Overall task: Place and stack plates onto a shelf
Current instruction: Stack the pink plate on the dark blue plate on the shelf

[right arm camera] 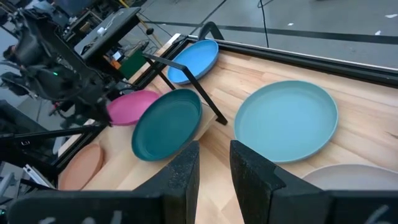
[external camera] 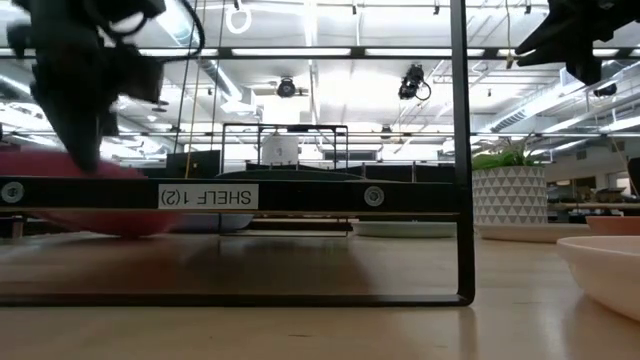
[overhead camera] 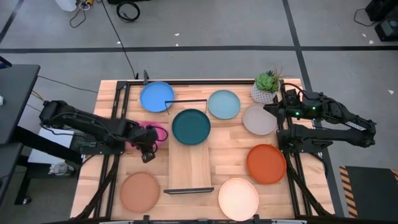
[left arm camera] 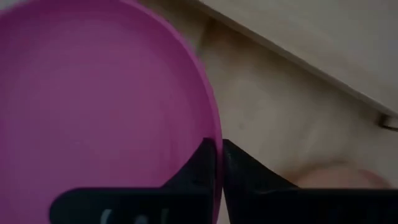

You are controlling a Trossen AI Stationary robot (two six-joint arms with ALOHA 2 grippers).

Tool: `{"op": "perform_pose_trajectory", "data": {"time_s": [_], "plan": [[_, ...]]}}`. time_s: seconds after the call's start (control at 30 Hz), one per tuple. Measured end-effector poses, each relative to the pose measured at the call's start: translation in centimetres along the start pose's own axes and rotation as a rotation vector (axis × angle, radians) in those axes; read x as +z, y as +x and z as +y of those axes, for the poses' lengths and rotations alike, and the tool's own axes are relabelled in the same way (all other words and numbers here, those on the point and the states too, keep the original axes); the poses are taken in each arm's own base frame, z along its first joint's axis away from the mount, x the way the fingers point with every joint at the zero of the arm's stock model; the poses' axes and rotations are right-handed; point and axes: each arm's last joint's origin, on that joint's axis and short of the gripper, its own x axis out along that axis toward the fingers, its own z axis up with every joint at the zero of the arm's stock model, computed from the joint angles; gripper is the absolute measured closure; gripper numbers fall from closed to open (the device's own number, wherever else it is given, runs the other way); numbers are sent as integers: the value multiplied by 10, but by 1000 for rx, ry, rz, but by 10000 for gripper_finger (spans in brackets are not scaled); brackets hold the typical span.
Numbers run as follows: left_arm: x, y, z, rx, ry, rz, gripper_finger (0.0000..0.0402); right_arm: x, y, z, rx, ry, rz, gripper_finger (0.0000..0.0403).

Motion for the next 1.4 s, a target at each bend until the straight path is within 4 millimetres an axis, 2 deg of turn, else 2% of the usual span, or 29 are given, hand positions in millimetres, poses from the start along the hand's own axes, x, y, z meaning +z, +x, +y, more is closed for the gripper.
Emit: {"op": "perform_pose_trajectory", "data": {"time_s": [0.27,0.47,0.7,0.93,1.1,1.23,1.4], "plan": [[30,-55,-26,-153,-179,-74,388,0,0,0,4,0,-1,308],[38,-87,-35,-194,-345,-68,388,0,0,0,4,0,-1,308],[43,-110,-41,-265,-551,-55,388,0,0,0,4,0,-1,308],[49,-134,-48,-346,-676,-76,387,0,0,0,3,0,-1,308],[57,-161,-50,-413,-758,-159,387,0,0,0,3,0,-1,308],[62,-181,-50,-426,-815,-291,387,0,0,0,3,0,-1,308],[65,-198,-49,-424,-830,-419,387,0,0,0,3,0,-1,308]]}}
